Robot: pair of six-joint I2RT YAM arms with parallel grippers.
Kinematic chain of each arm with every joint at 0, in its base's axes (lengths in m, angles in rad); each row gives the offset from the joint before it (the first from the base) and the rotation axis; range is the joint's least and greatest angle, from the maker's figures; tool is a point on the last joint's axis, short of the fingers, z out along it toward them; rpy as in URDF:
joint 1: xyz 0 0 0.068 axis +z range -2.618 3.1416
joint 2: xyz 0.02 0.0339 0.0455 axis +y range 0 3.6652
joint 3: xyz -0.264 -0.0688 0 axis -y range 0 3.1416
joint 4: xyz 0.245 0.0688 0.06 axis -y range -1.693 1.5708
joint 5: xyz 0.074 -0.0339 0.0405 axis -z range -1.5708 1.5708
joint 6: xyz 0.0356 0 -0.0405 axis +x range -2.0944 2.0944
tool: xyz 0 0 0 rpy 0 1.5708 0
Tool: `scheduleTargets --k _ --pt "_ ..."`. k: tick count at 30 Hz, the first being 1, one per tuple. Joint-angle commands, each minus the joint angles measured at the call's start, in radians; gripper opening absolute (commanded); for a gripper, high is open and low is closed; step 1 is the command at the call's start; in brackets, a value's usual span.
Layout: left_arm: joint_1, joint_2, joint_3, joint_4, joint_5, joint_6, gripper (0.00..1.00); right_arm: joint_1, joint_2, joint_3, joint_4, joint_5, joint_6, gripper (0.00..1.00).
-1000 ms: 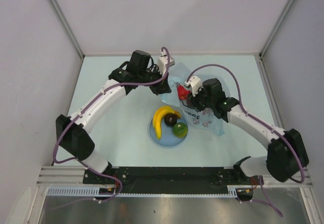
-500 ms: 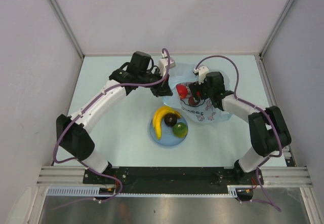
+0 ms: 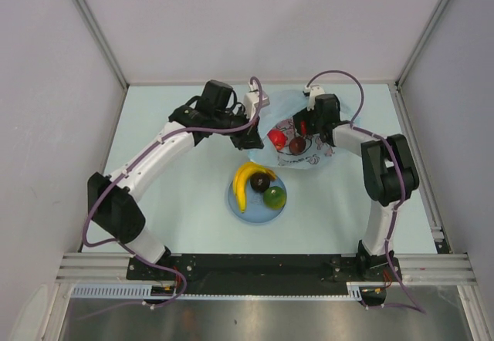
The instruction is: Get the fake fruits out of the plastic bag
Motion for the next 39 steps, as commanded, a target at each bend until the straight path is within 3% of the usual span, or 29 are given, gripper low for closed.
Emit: scheduleTargets --k 1,7,11,17,26,32,39 --pt "-0.007 0.025 0.035 -0.02 0.005 0.043 0.0 -0.044 0.089 0.148 0.014 -0.006 0.047 0.97" --pt "-0.01 0.045 0.067 -0.036 -0.01 0.055 0.0 -0.058 0.186 0.294 -0.064 -0.113 0.021 0.79" --pt "-0.012 0.052 0.073 -0.034 -0.016 0.058 0.0 -0.057 0.191 0.304 -0.071 -0.14 0.013 0.56" --pt "-0.012 0.065 0.09 -0.031 -0.025 0.06 0.0 -0.058 0.102 0.262 -0.077 -0.189 0.03 0.42" --pt "-0.012 0.104 0.104 -0.014 -0.013 0.024 0.0 -0.054 -0.151 0.166 -0.164 -0.336 0.157 0.37" --pt "-0.012 0.108 0.13 -0.008 -0.07 0.015 0.0 -0.041 -0.352 -0.053 -0.16 -0.535 0.236 0.4" --pt "-0.012 0.099 0.145 -0.011 -0.127 0.024 0.0 0.063 -0.558 -0.205 -0.357 -0.617 0.011 0.4"
